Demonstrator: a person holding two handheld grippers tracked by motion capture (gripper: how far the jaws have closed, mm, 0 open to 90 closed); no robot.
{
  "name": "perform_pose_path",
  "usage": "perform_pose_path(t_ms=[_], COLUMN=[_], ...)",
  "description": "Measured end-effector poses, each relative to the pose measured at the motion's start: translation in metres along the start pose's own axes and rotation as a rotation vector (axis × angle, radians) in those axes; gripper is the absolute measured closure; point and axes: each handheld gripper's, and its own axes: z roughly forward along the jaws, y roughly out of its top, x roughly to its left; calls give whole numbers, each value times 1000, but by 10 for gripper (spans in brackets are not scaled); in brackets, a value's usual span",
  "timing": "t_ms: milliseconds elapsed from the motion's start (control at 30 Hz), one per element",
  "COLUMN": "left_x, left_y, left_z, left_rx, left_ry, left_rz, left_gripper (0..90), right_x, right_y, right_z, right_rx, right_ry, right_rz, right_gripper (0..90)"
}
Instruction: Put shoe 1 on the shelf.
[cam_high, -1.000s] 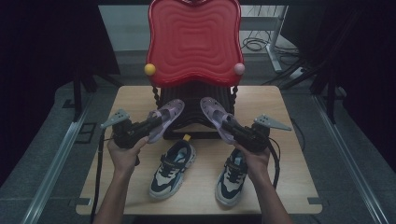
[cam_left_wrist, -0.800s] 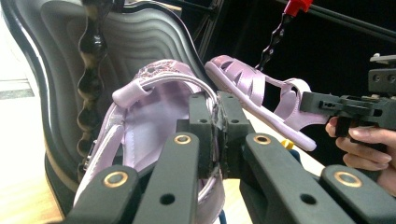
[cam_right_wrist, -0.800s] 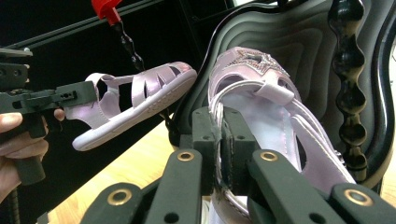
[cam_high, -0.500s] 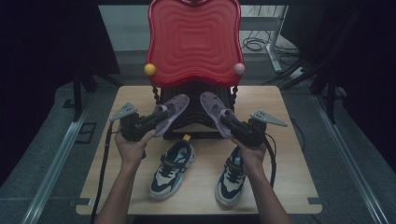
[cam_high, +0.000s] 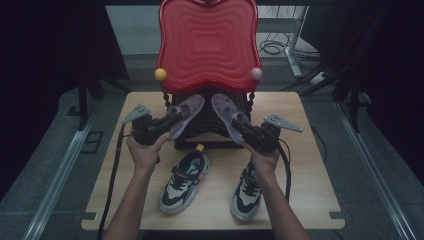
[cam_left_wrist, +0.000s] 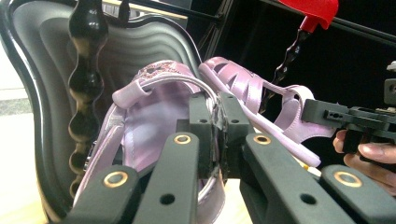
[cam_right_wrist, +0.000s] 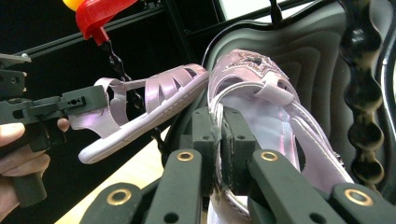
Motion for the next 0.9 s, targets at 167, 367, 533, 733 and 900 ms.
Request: perform_pose_path(t_ms=[167, 367, 533, 733, 900], left_x=[1, 3, 2, 0, 3], left_y=[1, 2, 3, 2, 1], left_z=[4, 9, 15, 26, 32], left_rx=[-17, -36, -54, -50, -63], left_ry=[6, 18, 23, 25, 38], left_rz=[-5, -1, 9, 18, 13], left_gripper=[867, 867, 867, 867, 867], right_x=[2, -2, -3, -3, -4], right_y=[3, 3, 4, 6, 6], right_z=[6, 11, 16, 23, 31], right_rx=[-5, -21, -31, -38, -39], right_ry=[-2, -23, -35, -63, -86], right_rz=[-2, 16, 25, 12, 18], right_gripper=[853, 853, 853, 853, 853])
